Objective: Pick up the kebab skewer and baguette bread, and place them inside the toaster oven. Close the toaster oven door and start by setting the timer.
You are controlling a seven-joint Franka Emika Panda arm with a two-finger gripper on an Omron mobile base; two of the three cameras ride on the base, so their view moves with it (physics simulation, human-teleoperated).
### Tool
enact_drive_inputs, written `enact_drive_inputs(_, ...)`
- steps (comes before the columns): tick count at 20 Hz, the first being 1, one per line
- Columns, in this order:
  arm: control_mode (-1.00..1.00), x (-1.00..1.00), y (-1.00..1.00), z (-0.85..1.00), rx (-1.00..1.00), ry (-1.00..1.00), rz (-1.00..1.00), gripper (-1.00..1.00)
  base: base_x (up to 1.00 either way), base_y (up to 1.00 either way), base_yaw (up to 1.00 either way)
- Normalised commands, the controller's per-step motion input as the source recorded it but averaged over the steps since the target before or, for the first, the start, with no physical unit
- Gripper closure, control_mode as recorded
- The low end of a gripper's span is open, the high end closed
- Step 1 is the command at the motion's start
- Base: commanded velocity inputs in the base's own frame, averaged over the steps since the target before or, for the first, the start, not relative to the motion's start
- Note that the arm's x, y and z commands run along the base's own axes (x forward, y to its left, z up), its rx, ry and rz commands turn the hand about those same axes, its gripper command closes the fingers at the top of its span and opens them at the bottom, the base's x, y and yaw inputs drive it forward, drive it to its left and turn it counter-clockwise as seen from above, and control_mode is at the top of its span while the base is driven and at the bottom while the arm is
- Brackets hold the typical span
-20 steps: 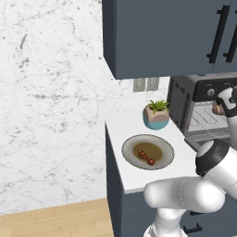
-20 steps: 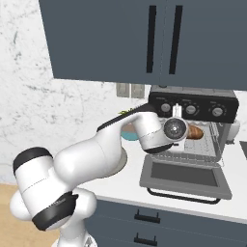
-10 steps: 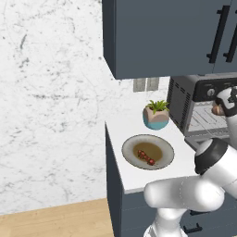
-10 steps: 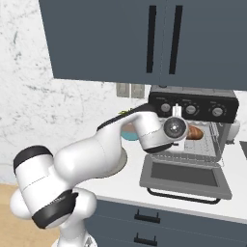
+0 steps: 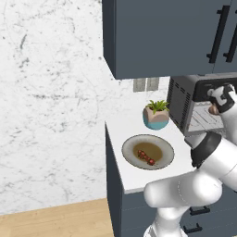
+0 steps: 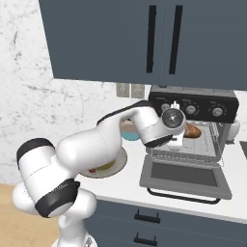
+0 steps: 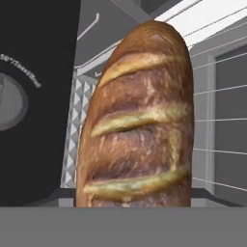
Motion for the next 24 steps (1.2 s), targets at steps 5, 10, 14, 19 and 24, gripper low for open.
enact_drive_inputs(5, -1.0, 0.03, -0.02, 0.0, 0.0, 0.05, 0.0, 1.0, 0.0, 0.0, 0.0)
enact_drive_inputs(10, -1.0, 0.01, -0.02, 0.0, 0.0, 0.07, 0.0, 1.0, 0.0, 0.0, 0.0)
enact_drive_inputs(14, -1.0, 0.09, -0.02, 0.0, 0.0, 0.09, 0.0, 1.0, 0.0, 0.0, 0.0)
enact_drive_inputs(19, -1.0, 0.12, 0.0, -0.04, 0.0, 0.03, 0.0, 1.0, 0.0, 0.0, 0.0)
enact_drive_inputs(24, -1.0, 0.12, -0.01, -0.09, 0.0, 0.0, 0.0, 1.0, 0.0, 0.0, 0.0)
